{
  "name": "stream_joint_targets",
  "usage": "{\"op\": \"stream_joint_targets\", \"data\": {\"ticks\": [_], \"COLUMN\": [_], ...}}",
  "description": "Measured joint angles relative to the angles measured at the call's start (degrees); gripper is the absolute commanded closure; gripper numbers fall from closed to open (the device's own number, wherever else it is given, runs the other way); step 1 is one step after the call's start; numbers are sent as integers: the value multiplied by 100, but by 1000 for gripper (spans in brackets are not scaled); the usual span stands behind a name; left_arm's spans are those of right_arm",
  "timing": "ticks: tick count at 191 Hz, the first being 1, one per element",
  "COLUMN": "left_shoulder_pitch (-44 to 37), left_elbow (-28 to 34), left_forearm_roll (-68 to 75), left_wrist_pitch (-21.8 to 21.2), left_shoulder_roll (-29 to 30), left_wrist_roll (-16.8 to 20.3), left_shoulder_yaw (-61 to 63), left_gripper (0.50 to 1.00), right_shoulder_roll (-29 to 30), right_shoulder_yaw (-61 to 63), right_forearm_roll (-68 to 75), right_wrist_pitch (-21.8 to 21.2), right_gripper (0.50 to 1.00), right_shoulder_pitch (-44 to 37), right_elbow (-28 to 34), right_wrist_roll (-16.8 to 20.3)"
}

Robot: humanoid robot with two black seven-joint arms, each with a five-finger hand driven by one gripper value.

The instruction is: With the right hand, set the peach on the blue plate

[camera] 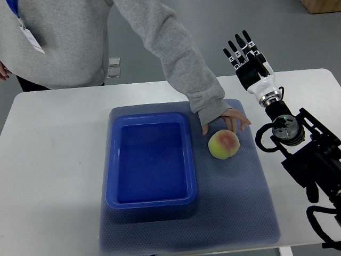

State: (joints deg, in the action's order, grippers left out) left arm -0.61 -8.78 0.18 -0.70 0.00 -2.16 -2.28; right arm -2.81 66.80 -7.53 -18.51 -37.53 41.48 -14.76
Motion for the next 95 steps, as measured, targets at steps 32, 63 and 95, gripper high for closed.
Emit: {"op": "stream_joint_targets", "data": {"ticks": [32, 63, 95], "left_shoulder_pitch": [0, -1, 0], "left_elbow": [0, 20, 16], "left_forearm_roll": [-1, -24, -27], "left_wrist_pitch": [0, -17, -19], "left_shoulder_roll": [0, 0, 0], "left_wrist_roll": [-17, -21, -29], "left_shoulder_yaw": [-3, -10, -4], "left_gripper": [500, 500, 500], "right_shoulder_roll": [-2, -8, -9], "right_shoulder_yaw": [-9, -37, -50], "right_forearm_roll": [0, -6, -53], "right_wrist_pitch": [1, 10, -26], "right_gripper": [570, 570, 570], "right_shoulder_pitch": [0, -21, -61], "right_elbow": [0, 0, 0], "right_wrist_roll": [0, 0, 25]}}
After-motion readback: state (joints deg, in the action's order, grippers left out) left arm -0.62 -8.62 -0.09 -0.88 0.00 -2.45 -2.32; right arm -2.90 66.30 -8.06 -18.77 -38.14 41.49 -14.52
